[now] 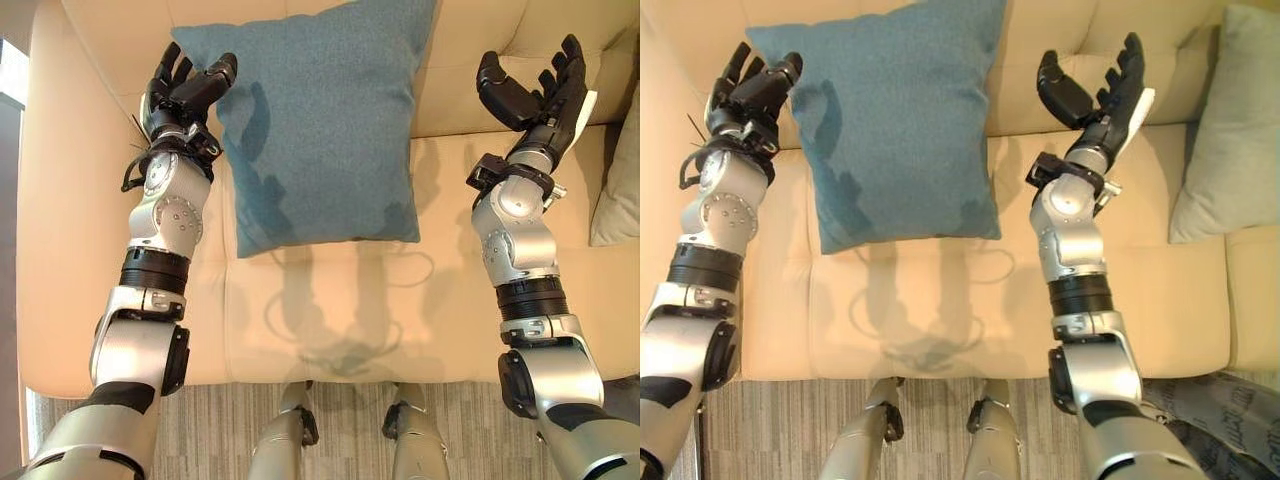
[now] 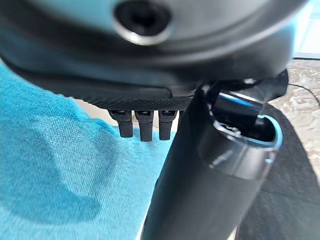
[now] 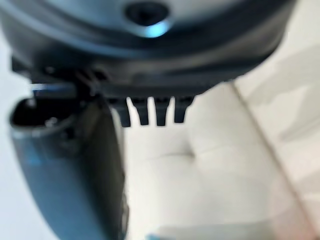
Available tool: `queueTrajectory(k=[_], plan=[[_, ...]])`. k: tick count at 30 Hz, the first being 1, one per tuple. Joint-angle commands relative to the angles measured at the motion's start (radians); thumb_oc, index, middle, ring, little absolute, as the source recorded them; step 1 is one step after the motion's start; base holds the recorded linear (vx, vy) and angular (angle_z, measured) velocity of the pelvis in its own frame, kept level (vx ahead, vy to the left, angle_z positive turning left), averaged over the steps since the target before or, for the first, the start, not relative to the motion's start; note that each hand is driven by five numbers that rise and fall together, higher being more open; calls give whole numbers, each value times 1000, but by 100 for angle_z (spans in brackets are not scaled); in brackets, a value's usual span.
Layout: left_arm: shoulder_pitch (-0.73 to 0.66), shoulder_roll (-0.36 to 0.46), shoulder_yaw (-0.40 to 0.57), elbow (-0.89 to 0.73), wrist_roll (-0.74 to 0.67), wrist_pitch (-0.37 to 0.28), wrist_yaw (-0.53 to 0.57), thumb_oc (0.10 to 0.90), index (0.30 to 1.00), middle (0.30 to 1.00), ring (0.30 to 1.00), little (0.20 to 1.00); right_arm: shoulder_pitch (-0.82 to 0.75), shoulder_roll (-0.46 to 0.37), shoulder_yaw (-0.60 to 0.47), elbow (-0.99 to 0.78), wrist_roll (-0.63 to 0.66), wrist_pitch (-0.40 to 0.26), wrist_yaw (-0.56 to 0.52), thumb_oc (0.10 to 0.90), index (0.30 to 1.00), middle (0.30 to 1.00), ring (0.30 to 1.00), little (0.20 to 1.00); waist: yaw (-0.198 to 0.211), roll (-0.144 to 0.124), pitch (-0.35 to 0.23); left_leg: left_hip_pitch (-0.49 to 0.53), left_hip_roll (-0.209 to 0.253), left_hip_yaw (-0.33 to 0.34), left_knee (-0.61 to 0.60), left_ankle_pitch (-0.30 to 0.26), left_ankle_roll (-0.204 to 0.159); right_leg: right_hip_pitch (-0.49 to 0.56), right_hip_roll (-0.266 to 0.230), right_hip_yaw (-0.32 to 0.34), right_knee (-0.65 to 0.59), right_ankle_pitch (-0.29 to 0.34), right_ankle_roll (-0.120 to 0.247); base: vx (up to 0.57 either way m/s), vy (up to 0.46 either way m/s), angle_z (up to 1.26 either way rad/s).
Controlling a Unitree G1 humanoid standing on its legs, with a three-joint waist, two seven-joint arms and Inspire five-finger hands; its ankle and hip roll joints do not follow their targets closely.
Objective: Pick up all the scattered cushions and arrange them neatly on the sofa.
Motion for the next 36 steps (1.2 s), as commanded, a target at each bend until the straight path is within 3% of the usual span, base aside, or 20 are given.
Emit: queueTrajectory(k=[1, 2, 4, 7, 11, 16, 21, 23, 27, 30, 32, 33, 34, 36], plan=[[86, 27, 61, -82, 87, -74, -9, 800, 900, 900, 900, 900, 35, -42, -20, -154, -3, -79, 28, 800, 900, 900, 900, 900, 4, -14, -120, 108, -6, -23, 4, -139, -69, 157, -8, -47, 9, -156, 60, 66, -59, -1], [215, -8, 91, -136, 153, -66, -3, 800, 900, 900, 900, 900, 172, -31, -36, -222, 13, -49, 60, 800, 900, 900, 900, 900, -3, -23, -128, 148, 2, -19, 4, -147, -66, 198, -3, -51, 9, -166, 57, 60, -49, 0], [291, -40, 114, -168, 170, -62, -5, 800, 900, 900, 900, 900, 256, -24, -57, -241, 15, -34, 73, 800, 900, 900, 900, 900, -7, -31, -132, 170, 4, -20, 4, -151, -64, 225, 0, -56, 9, -174, 57, 50, -53, 2], [553, -167, 189, -240, 193, -64, -55, 800, 900, 900, 900, 900, 486, 29, -122, -277, -6, -9, 105, 800, 900, 900, 900, 900, -13, -45, -150, 234, 10, -28, 4, -162, -58, 298, 6, -62, 9, -196, 53, 63, -40, 3], [882, -353, 226, -219, 183, -55, -114, 800, 900, 900, 900, 900, 857, 173, -182, -284, -56, 6, 205, 800, 900, 900, 900, 900, -19, -59, -192, 334, 4, -48, 4, -194, -31, 402, 17, -67, 9, -229, 47, 55, 4, 5], [1060, -399, 234, -132, 261, -51, -128, 800, 900, 900, 900, 900, 1030, 258, -198, -239, -44, -38, 285, 800, 900, 900, 900, 900, -20, -72, -214, 446, -6, -56, 4, -236, -14, 510, 20, -71, 26, -264, 52, 62, 71, 1], [1121, -404, 221, 10, 312, -44, -155, 800, 900, 900, 900, 900, 1116, 297, -236, -206, -27, -84, 298, 800, 900, 900, 900, 900, -15, -102, -210, 560, -33, -52, 4, -270, 10, 599, 3, -69, 67, -276, 71, 24, 147, 7], [1123, -401, 190, 119, 382, -39, -166, 800, 900, 900, 900, 900, 1112, 322, -240, -168, -12, -101, 312, 800, 900, 900, 900, 900, -17, -128, -214, 571, -54, -24, 4, -288, 24, 580, -12, -46, 50, -215, 106, -157, 175, -4], [1106, -424, 202, 214, 362, -23, -155, 800, 900, 900, 900, 900, 1081, 365, -236, -124, 1, -114, 320, 800, 900, 900, 900, 900, -2, -135, -223, 542, -38, 17, 4, -280, 25, 501, -22, -41, 98, -156, 130, -177, 47, -29], [1087, -425, 175, 324, 387, -1, -160, 800, 900, 900, 900, 900, 1027, 397, -213, -64, 21, -134, 325, 800, 900, 900, 900, 900, 9, -113, -219, 505, -11, 61, 4, -248, 42, 478, -4, -82, 262, -279, 111, -252, 92, -45], [1095, -432, 136, 399, 442, 10, -216, 800, 900, 900, 900, 900, 1005, 405, -188, -14, 15, -139, 338, 800, 900, 900, 900, 900, 18, -101, -229, 491, 0, 89, 4, -238, 51, 511, 39, -71, 363, -391, 96, -216, 68, -65], [1095, -432, 136, 400, 442, 10, -216, 800, 900, 900, 900, 900, 1005, 405, -188, -14, 15, -139, 338, 800, 900, 900, 900, 900, 20, -99, -232, 488, 3, 91, 4, -236, 51, 508, 42, -69, 360, -387, 94, -160, -25, -40], [1075, -425, 141, 480, 465, 7, -241, 800, 900, 900, 900, 900, 1010, 408, -175, 16, 4, -142, 339, 800, 900, 900, 900, 900, 23, -103, -242, 490, -9, 81, 4, -232, 53, 528, 79, -14, 408, -432, 98, -81, -38, -17], [1062, -422, 144, 537, 484, 11, -255, 800, 900, 900, 900, 900, 1020, 400, -162, 27, -18, -143, 331, 800, 900, 900, 900, 900, 23, -103, -251, 490, -11, 75, 4, -227, 52, 541, 109, 25, 414, -439, 92, -97, -74, -11]])
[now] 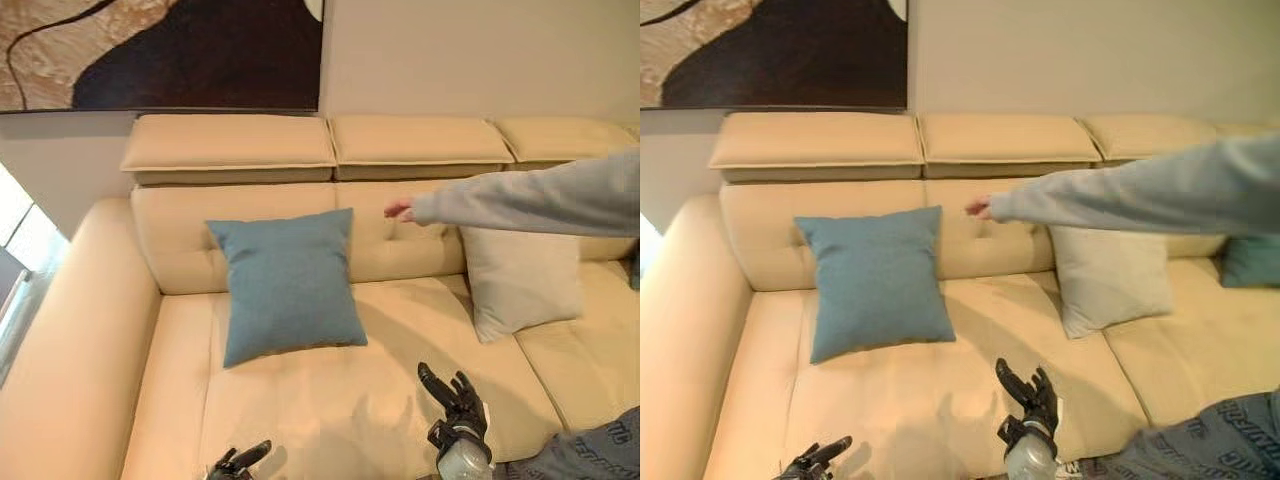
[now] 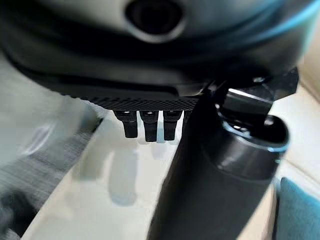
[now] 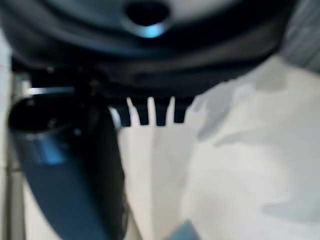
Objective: Pick up all the scattered cushions and arrange them neatly on the sofa.
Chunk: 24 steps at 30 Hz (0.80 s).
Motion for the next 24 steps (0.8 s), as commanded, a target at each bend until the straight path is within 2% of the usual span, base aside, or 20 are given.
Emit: queueTrajectory(k=[1, 2, 3, 4, 6, 8, 9, 10, 11, 12, 13, 14, 15, 17, 20, 21, 23, 24], plan=[[0, -11, 6, 104, 65, -6, -35, 800, 900, 900, 900, 900, -19, -36, 1, -77, -55, -111, 1, 800, 900, 900, 900, 900, 8, -10, -46, 27, -88, -57, 1, -91, 27, 186, 88, 78, -25, -114, -2, -108, -113, -16], [-3, -11, 19, 126, 67, -1, -37, 800, 900, 900, 900, 900, -17, -34, 5, -74, -58, -114, -2, 800, 900, 900, 900, 900, 11, -10, -53, 23, -91, -63, 1, -87, 27, 208, 115, 99, -59, -127, -23, -144, -205, 5], [-5, -7, 41, 184, 84, -16, -37, 800, 900, 900, 900, 900, -7, -38, 18, -47, -78, -115, 0, 800, 900, 900, 900, 900, 21, -20, -58, 9, -101, -79, 1, -69, 18, 269, 161, 116, -178, -166, -98, -113, -168, 15], [-6, -6, 42, 186, 84, -17, -38, 800, 900, 900, 900, 900, -7, -37, 19, -47, -78, -115, 0, 800, 900, 900, 900, 900, 20, -20, -57, 11, -100, -80, 1, -69, 18, 273, 162, 115, -183, -165, -99, -147, -204, 27], [-29, -1, 67, 243, 95, -21, -43, 800, 900, 900, 900, 900, -13, -46, 39, -14, -103, -125, -5, 800, 900, 900, 900, 900, 23, -18, -53, -15, -89, -93, 2, -39, -4, 282, 190, 133, -273, -168, -153, -171, -188, 12], [-36, -8, 94, 259, 77, -23, -43, 800, 900, 900, 900, 900, 3, -63, 55, -6, -126, -128, 4, 800, 900, 900, 900, 900, 24, -6, -47, -41, -64, -95, 1, -2, -23, 269, 209, 139, -305, -157, -180, -276, -234, 0], [-41, -27, 95, 273, 79, -23, -68, 800, 900, 900, 900, 900, 8, -76, 64, 16, -138, -129, 3, 800, 900, 900, 900, 900, 22, 13, -34, -94, -42, -103, 1, 45, -44, 260, 224, 127, -335, -143, -199, -367, -219, 5], [-42, -36, 89, 276, 81, -26, -83, 800, 900, 900, 900, 900, 17, -84, 69, 24, -146, -133, -2, 800, 900, 900, 900, 900, 21, 23, -24, -118, -30, -109, 1, 75, -63, 252, 230, 118, -337, -140, -205, -408, -183, 8], [-52, -42, 88, 278, 78, -29, -88, 800, 900, 900, 900, 900, 17, -97, 71, 54, -154, -136, -15, 800, 900, 900, 900, 900, 21, 35, -11, -155, -13, -122, 1, 120, -99, 242, 233, 109, -333, -142, -207, -312, -70, 19], [-70, -47, 101, 282, 63, -27, -82, 800, 900, 900, 900, 900, 10, -105, 79, 67, -158, -135, -18, 800, 900, 900, 900, 900, 24, 41, 0, -183, -2, -147, 1, 142, -128, 223, 227, 107, -322, -141, -211, -216, -27, 26], [-71, -48, 101, 282, 63, -27, -82, 800, 900, 900, 900, 900, 9, -106, 79, 67, -158, -136, -18, 800, 900, 900, 900, 900, 23, 42, -1, -185, -2, -148, 1, 143, -128, 220, 227, 106, -320, -142, -212, -232, -2, 25], [-84, -52, 123, 316, 40, -22, -74, 800, 900, 900, 900, 900, 2, -111, 88, 95, -164, -132, -24, 800, 900, 900, 900, 900, 31, 39, 10, -194, -8, -216, 1, 144, -153, 197, 213, 116, -311, -132, -217, -197, 2, 6], [-91, -53, 135, 324, 25, -19, -71, 800, 900, 900, 900, 900, 7, -117, 95, 99, -169, -130, -26, 800, 900, 900, 900, 900, 29, 38, 8, -206, -13, -257, 1, 148, -159, 183, 207, 114, -313, -125, -219, -298, 9, -10], [-78, -66, 157, 325, -13, -9, -103, 800, 900, 900, 900, 900, 24, -144, 119, 102, -201, -137, -31, 800, 900, 900, 900, 900, 17, 25, 2, -184, -15, -287, 48, 89, -144, 153, 179, 118, -319, -95, -212, -252, 23, -23], [-65, -60, 155, 376, 1, -1, -129, 800, 900, 900, 900, 900, 33, -161, 134, 139, -225, -158, -31, 800, 900, 900, 900, 900, -9, -4, -17, -99, -3, -201, 162, -55, -108, 137, 136, 82, -327, -56, -202, -225, 19, 4], [-48, -42, 153, 440, 38, 5, -113, 800, 900, 900, 900, 900, 48, -150, 128, 175, -224, -176, -26, 800, 900, 900, 900, 900, -21, -8, -37, 6, 1, -165, 160, -148, -107, 147, 134, 71, -332, -56, -196, -115, 9, 32], [-39, -26, 144, 468, 70, 2, -90, 800, 900, 900, 900, 900, 55, -146, 126, 202, -225, -184, -26, 800, 900, 900, 900, 900, -22, -4, -46, 32, -5, -183, 138, -148, -104, 149, 140, 68, -332, -54, -193, -52, 47, 24], [-35, -15, 116, 501, 125, 3, -66, 800, 900, 900, 900, 900, 50, -146, 118, 250, -222, -190, -34, 800, 900, 900, 900, 900, -20, -1, -51, 33, -24, -208, 118, -142, -89, 156, 144, 59, -332, -55, -189, -45, 86, 15]])
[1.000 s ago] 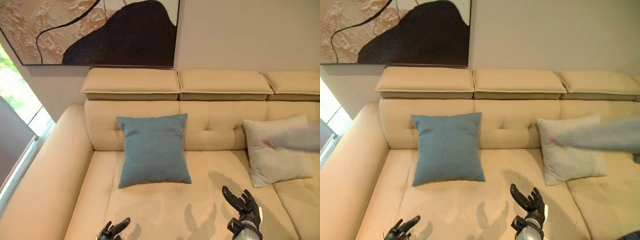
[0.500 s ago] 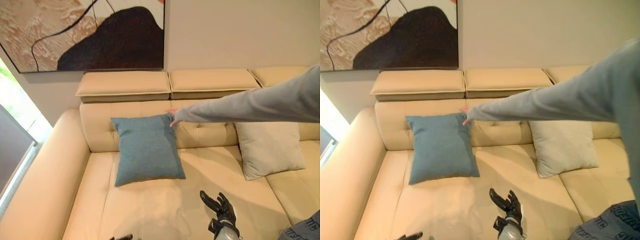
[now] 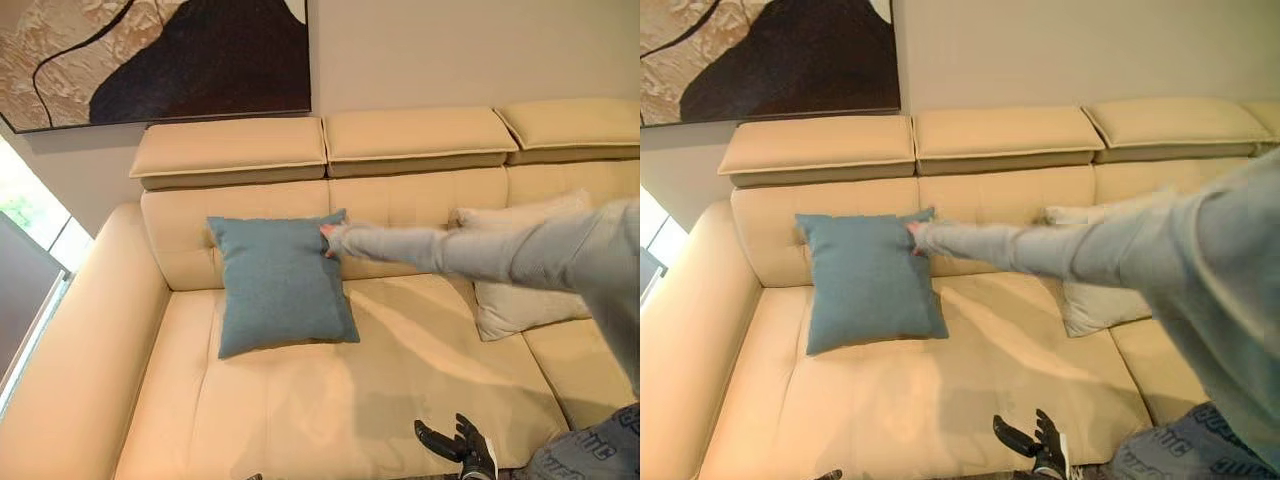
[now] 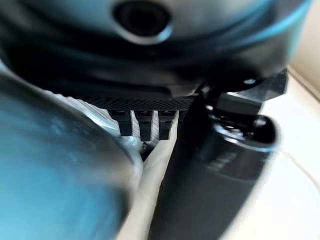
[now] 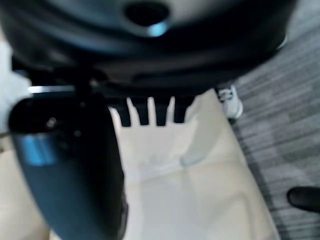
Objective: Pick up all the scattered cushions and arrange them neatly on the sofa.
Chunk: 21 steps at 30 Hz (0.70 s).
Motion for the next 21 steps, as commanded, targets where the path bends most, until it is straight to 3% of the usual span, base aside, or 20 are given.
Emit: queueTrajectory(k=[1, 4, 9, 21], plan=[[53, -71, -79, 126, 135, 27, 63, 800, 900, 900, 900, 900, -36, 29, -26, 29, -27, -101, -29, 800, 900, 900, 900, 900, -8, 1, -42, 112, -30, 23, -8, -185, 46, 1, 17, 4, 40, -45, 22, -24, 95, 46], [68, -42, -115, 170, 203, 37, 115, 800, 900, 900, 900, 900, -52, 60, -33, 124, -14, -110, -42, 800, 900, 900, 900, 900, 5, -10, -57, 140, -48, 16, -58, -183, 69, 17, 12, 2, 40, -39, 38, -8, 134, 32], [72, -50, -186, 159, 277, 60, 75, 800, 900, 900, 900, 900, -73, 89, -18, 261, -16, -115, -56, 800, 900, 900, 900, 900, 19, -10, -58, 176, -87, 7, -94, -186, 121, 16, -19, 9, 72, -36, 71, -34, 224, -3], [12, -40, -284, 118, 348, 54, 101, 800, 900, 900, 900, 900, -107, 117, 57, 408, -54, -77, -32, 800, 900, 900, 900, 900, 35, -17, -29, 155, -132, 28, -94, -192, 177, -39, -93, 3, 115, 8, 145, -64, 99, -7]])
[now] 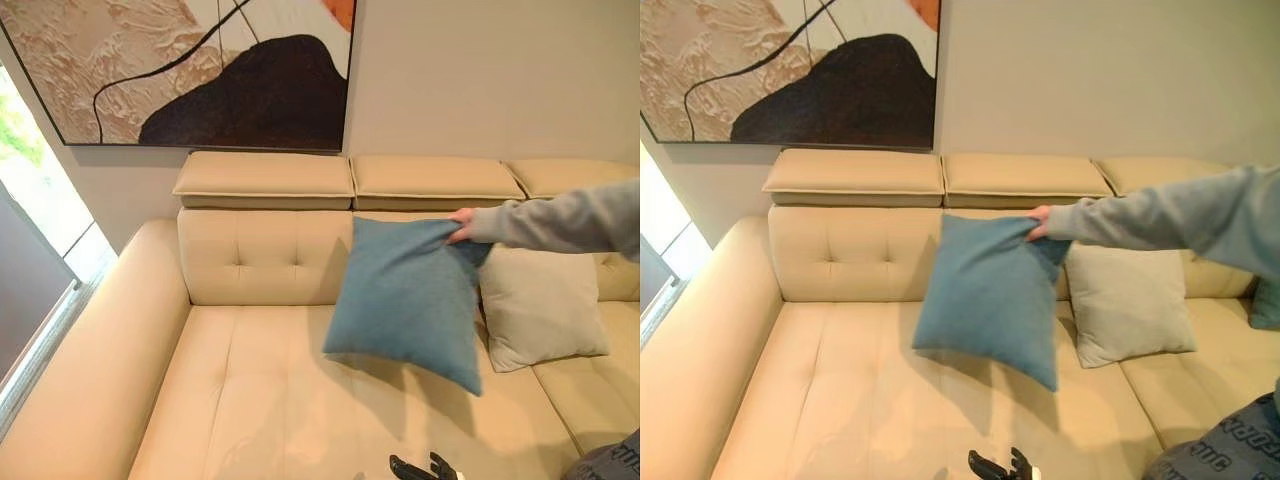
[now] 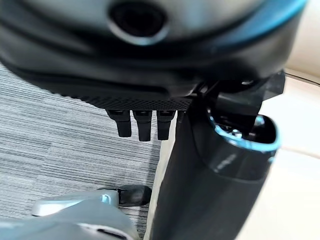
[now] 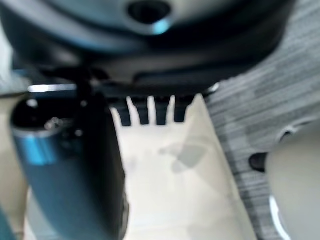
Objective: Pick up all the scattered cushions and arrange them neatly on the sofa.
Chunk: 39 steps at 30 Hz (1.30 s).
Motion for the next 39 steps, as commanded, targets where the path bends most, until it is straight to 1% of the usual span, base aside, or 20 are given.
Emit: queueTrajectory(k=[1, 4, 9, 10, 17, 22, 25, 28, 32, 37, 39], plan=[[17, -108, -51, 89, 62, 23, 14, 800, 900, 900, 900, 900, 5, 10, 27, 47, -44, -14, -10, 800, 900, 900, 900, 900, 21, 9, 17, 17, -35, -26, 4, -94, 66, -81, -24, 0, 65, 11, 60, -55, 38, -2], [17, -96, -54, 105, 73, 22, 23, 800, 900, 900, 900, 900, 1, 24, 37, 108, -48, -3, -11, 800, 900, 900, 900, 900, 26, 1, 17, 19, -38, -26, 4, -97, 71, -74, -33, -7, 60, 19, 64, -11, 7, -1], [30, -99, -67, 119, 90, 30, 20, 800, 900, 900, 900, 900, -6, 29, 23, 145, -34, -2, -15, 800, 900, 900, 900, 900, 24, -4, 12, 22, -41, -24, 4, -98, 74, -69, -33, -9, 52, 23, 63, 0, 0, 0], [35, -109, -76, 122, 92, 28, 25, 800, 900, 900, 900, 900, -10, 52, 31, 158, -41, -12, -44, 800, 900, 900, 900, 900, 23, -1, 9, 24, -41, -24, 4, -99, 75, -68, -33, -11, 52, 22, 60, 0, 0, 0], [27, -133, -90, 114, 89, 26, 22, 800, 900, 900, 900, 900, -9, 51, 38, 181, -43, -41, -49, 800, 900, 900, 900, 900, 9, 4, 1, 27, -37, -25, 4, -98, 69, -57, -21, 0, 35, 19, 46, 0, 0, 0], [19, -145, -97, 102, 89, 13, 12, 800, 900, 900, 900, 900, -13, 43, 51, 185, -63, -58, -62, 800, 900, 900, 900, 900, 8, 5, 0, 26, -45, -19, 4, -99, 73, -55, -26, -1, 19, 37, 58, -1, 15, 0], [13, -143, -112, 104, 99, 12, 10, 800, 900, 900, 900, 900, -12, 48, 48, 186, -64, -69, -75, 800, 900, 900, 900, 900, 0, 9, 7, 20, -52, -17, 4, -98, 84, -71, -41, 4, 45, 38, 75, -11, 63, -1], [12, -139, -115, 111, 100, 10, 19, 800, 900, 900, 900, 900, -7, 58, 42, 191, -55, -77, -74, 800, 900, 900, 900, 900, -4, 11, 11, 20, -59, -15, 4, -101, 91, -78, -50, 11, 62, 38, 82, -7, 74, -6], [15, -137, -109, 119, 93, 10, 32, 800, 900, 900, 900, 900, 1, 68, 27, 192, -39, -92, -80, 800, 900, 900, 900, 900, -8, 12, 15, 24, -64, -11, 4, -105, 96, -80, -58, 12, 68, 40, 86, 10, 49, -7], [29, -137, -97, 132, 83, 8, 32, 800, 900, 900, 900, 900, 15, 73, 19, 152, -32, -124, -94, 800, 900, 900, 900, 900, -15, 11, 18, 26, -65, -2, 4, -108, 99, -84, -58, 27, 71, 44, 86, 30, 37, -7], [24, -131, -77, 128, 67, 8, 27, 800, 900, 900, 900, 900, 17, 71, 19, 136, -35, -129, -102, 800, 900, 900, 900, 900, -16, 7, 19, 25, -64, -2, 4, -108, 99, -87, -56, 29, 77, 42, 84, 49, 23, -12]])
